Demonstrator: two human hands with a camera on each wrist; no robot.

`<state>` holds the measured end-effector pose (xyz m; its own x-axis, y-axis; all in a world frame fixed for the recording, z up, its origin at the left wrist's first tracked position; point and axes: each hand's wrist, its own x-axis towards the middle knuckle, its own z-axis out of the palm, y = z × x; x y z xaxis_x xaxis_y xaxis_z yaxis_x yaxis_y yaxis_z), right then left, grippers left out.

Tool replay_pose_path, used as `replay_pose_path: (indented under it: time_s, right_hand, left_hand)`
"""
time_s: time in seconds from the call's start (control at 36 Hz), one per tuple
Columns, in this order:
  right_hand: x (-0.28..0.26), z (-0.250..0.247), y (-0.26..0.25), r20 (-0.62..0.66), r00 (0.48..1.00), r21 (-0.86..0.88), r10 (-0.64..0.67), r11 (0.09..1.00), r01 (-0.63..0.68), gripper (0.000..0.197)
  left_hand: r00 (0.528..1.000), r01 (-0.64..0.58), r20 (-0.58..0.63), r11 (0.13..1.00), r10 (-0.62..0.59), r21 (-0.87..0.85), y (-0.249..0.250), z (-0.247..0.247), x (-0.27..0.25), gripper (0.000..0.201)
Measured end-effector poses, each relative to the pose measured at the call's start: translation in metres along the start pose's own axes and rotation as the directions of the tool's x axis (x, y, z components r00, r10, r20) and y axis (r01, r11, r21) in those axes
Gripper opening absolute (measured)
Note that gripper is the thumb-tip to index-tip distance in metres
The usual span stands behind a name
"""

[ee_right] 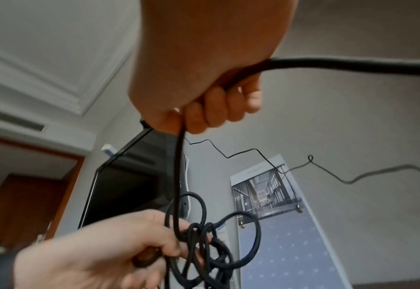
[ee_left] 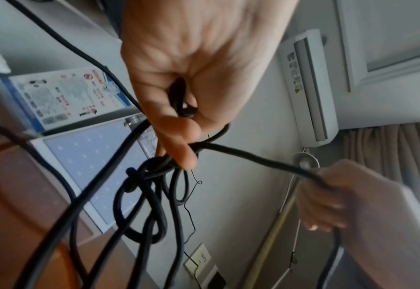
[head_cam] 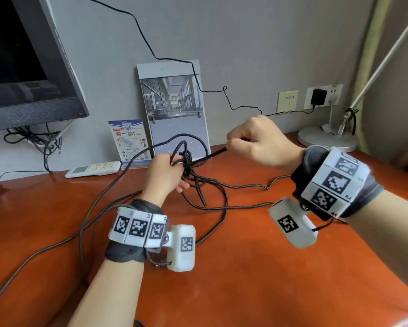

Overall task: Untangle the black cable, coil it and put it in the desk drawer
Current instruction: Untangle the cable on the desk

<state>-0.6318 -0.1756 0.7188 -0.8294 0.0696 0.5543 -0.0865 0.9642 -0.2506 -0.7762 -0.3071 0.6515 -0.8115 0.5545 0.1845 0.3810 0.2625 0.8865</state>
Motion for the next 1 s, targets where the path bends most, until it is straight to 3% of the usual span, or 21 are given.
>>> replay_pose_path:
  time_s: [0.06, 0.11, 0.19, 0.25, 0.36, 0.47, 0.53, 0.61, 0.72, 0.86, 1.0]
  right_hand:
    - [0.002, 0.000, 0.002, 0.000, 0.999, -0.204, 0.044, 0.978, -0.043, 0.031]
    - [0.004, 0.000, 0.002, 0.000, 0.991, -0.420, 0.136, 0.899, -0.124, 0.036]
    - [0.003, 0.008, -0.010, 0.098, 0.976, -0.581, 0.192, 0.808, -0.101, 0.015]
    - [0.000, 0.022, -0.025, 0.158, 0.968, -0.560, 0.196, 0.825, -0.075, 0.010]
    - [-0.004, 0.054, -0.039, 0.260, 0.927, -0.398, 0.271, 0.905, -0.153, 0.022]
    - [-0.002, 0.062, -0.033, 0.376, 0.890, -0.355, 0.257, 0.927, -0.118, 0.025]
    - [-0.003, 0.055, -0.029, 0.376, 0.902, -0.348, 0.211, 0.935, -0.074, 0.028]
    - [-0.006, 0.042, -0.024, 0.365, 0.930, -0.286, 0.034, 0.955, 0.077, 0.037]
    - [-0.011, 0.023, -0.013, 0.422, 0.903, -0.076, -0.080, 0.989, 0.123, 0.024]
    - [-0.013, 0.003, -0.007, 0.609, 0.793, -0.023, -0.006, 0.999, 0.026, 0.036]
    - [-0.011, -0.026, 0.009, 0.624, 0.717, -0.364, 0.312, 0.927, -0.088, 0.022]
  left_hand:
    - [1.000, -0.003, 0.003, 1.000, 0.003, -0.012, 0.000, 0.003, 0.000, 0.026]
    - [1.000, -0.006, 0.000, 1.000, 0.006, -0.011, -0.002, 0.008, -0.001, 0.025]
    - [1.000, -0.006, -0.015, 1.000, 0.007, 0.031, -0.005, 0.016, 0.000, 0.027]
    - [1.000, -0.021, -0.020, 0.998, 0.022, 0.052, -0.004, 0.020, 0.000, 0.028]
    - [0.995, -0.077, -0.047, 0.990, 0.083, 0.115, -0.002, 0.019, -0.003, 0.030]
    - [0.987, -0.123, -0.083, 0.980, 0.137, 0.157, -0.001, 0.011, -0.005, 0.025]
    - [0.987, -0.121, -0.089, 0.979, 0.137, 0.167, -0.001, 0.009, -0.004, 0.024]
    - [0.981, -0.110, -0.135, 0.977, 0.135, 0.182, -0.004, 0.006, 0.000, 0.025]
    - [0.974, -0.052, -0.213, 0.991, 0.077, 0.122, -0.009, -0.005, 0.007, 0.023]
    - [0.977, -0.052, -0.207, 0.998, 0.059, 0.036, -0.015, -0.015, 0.010, 0.029]
    - [0.958, -0.033, -0.280, 0.995, 0.058, 0.096, -0.024, -0.032, 0.014, 0.029]
